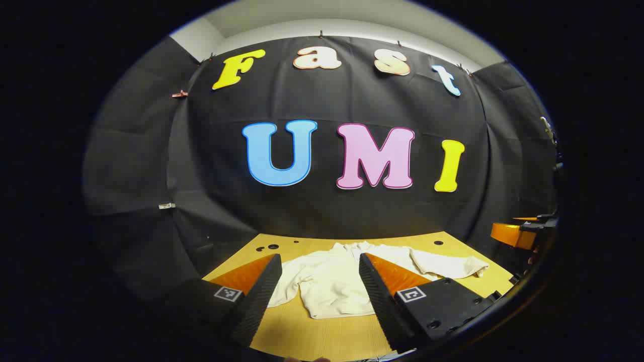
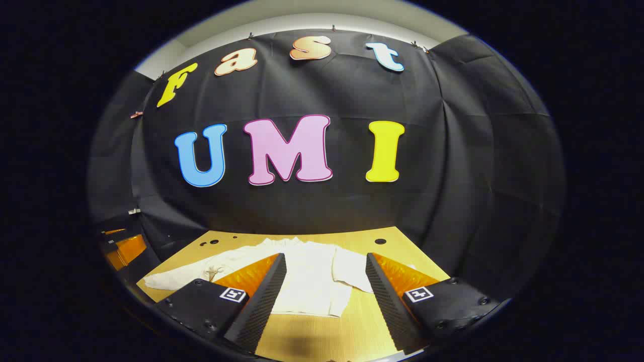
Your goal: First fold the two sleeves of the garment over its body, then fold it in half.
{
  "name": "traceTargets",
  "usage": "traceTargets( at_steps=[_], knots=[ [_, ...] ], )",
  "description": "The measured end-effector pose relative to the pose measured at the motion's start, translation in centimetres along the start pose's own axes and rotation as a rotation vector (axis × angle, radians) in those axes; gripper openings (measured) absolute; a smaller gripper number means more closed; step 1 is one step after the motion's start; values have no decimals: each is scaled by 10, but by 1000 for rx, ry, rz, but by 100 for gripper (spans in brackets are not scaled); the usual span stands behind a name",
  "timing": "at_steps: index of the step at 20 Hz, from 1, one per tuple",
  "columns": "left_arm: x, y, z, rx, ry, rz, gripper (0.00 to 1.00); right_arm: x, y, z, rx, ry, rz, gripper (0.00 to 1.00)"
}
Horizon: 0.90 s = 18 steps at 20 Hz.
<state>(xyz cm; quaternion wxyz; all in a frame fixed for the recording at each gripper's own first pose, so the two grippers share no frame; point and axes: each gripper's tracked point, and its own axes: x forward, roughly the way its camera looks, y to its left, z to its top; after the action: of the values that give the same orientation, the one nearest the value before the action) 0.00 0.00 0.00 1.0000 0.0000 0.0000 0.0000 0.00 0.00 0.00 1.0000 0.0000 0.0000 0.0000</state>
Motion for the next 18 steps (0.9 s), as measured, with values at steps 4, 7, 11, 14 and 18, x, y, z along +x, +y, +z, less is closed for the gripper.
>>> traceTargets(
  at_steps=[4,7,11,14,18],
  knots=[
    [19,-10,-4,1,17,-22,96,13,-20,-4,21,11,-45,97],
    [28,-12,-11,-1,39,-29,96,20,-26,-5,38,15,-67,98],
    [37,-11,-14,5,58,-30,96,31,-22,-12,38,32,-64,98],
    [43,-7,-17,-2,65,-24,96,39,-17,-13,34,42,-57,99],
    [49,-4,-20,6,77,-10,96,50,-11,-12,-25,42,-44,99]
  ],
)
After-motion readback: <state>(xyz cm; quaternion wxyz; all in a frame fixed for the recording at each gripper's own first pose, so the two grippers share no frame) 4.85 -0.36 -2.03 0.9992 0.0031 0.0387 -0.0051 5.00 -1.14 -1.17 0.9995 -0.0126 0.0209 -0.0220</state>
